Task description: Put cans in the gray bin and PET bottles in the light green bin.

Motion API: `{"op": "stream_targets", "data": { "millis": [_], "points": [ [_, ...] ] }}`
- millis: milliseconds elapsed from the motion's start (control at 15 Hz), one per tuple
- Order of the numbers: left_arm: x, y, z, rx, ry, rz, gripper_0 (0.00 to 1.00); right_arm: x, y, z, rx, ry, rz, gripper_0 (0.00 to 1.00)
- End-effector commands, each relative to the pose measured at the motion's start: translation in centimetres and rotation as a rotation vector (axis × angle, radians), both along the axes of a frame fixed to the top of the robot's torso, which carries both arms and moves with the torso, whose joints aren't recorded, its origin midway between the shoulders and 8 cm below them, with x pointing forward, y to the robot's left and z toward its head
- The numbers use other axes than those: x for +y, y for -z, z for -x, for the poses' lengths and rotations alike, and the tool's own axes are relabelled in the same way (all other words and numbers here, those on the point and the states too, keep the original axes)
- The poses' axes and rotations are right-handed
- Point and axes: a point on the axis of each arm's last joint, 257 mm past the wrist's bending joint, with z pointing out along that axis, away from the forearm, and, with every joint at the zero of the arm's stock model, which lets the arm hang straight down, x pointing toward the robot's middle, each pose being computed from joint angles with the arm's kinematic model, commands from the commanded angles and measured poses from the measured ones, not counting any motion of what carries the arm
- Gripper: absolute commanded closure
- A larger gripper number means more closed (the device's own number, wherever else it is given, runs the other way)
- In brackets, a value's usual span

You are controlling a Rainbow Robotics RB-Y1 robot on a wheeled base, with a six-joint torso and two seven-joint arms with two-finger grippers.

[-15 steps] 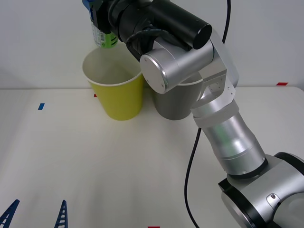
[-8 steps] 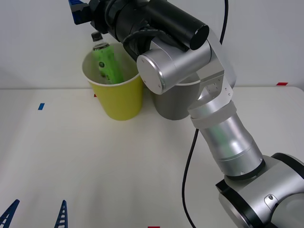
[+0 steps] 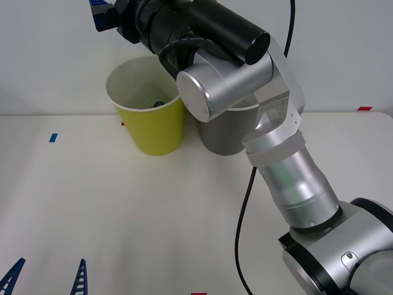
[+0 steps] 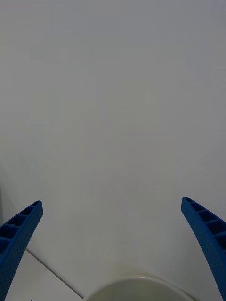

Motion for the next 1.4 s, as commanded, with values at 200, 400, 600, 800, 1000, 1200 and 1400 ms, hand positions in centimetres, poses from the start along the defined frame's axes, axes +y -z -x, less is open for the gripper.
{"op": "stream_targets", "data": {
  "millis": [200, 400, 600, 800, 1000, 1200, 1400],
  "points": [
    [0.0, 0.0, 0.0, 0.000, 0.000, 0.000, 0.00, -0.1, -0.3, 0.2, -0.010, -0.001, -0.002, 0.00],
    [0.0, 0.0, 0.0, 0.000, 0.000, 0.000, 0.00, -1.9, -1.2, 1.5, -0.053, 0.007, -0.017, 0.00],
    [0.0, 0.0, 0.0, 0.000, 0.000, 0.000, 0.00, -3.8, -1.1, 2.8, -0.073, 0.014, -0.036, 0.00],
    [0.0, 0.0, 0.0, 0.000, 0.000, 0.000, 0.00, -6.9, -0.4, 4.6, -0.082, 0.043, -0.016, 0.00],
    [0.0, 0.0, 0.0, 0.000, 0.000, 0.000, 0.00, -11.3, -0.4, 7.5, -0.081, 0.127, 0.054, 0.00],
    [0.0, 0.0, 0.0, 0.000, 0.000, 0.000, 0.00, -15.7, 0.6, 9.8, -0.067, 0.180, 0.055, 0.00],
    [0.0, 0.0, 0.0, 0.000, 0.000, 0.000, 0.00, -21.4, 2.1, 12.1, -0.066, 0.273, 0.063, 0.00]
  ]
}}
